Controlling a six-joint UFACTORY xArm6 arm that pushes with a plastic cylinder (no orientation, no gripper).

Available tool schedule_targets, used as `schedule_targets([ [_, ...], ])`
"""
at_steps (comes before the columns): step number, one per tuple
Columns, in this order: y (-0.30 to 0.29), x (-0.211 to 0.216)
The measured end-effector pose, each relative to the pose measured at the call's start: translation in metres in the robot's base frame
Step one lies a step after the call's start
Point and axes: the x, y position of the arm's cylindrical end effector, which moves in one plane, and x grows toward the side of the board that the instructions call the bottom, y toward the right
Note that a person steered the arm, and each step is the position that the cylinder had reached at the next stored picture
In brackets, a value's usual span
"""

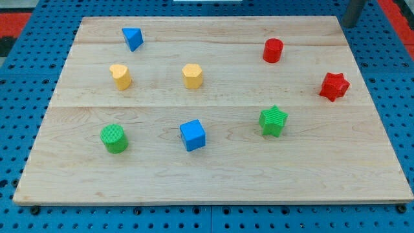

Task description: Move the red circle diagonally above the red star

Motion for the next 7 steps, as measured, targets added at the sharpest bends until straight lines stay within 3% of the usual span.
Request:
schedule_targets([
  [6,-0.006,0.028],
  [7,-0.050,0.031],
])
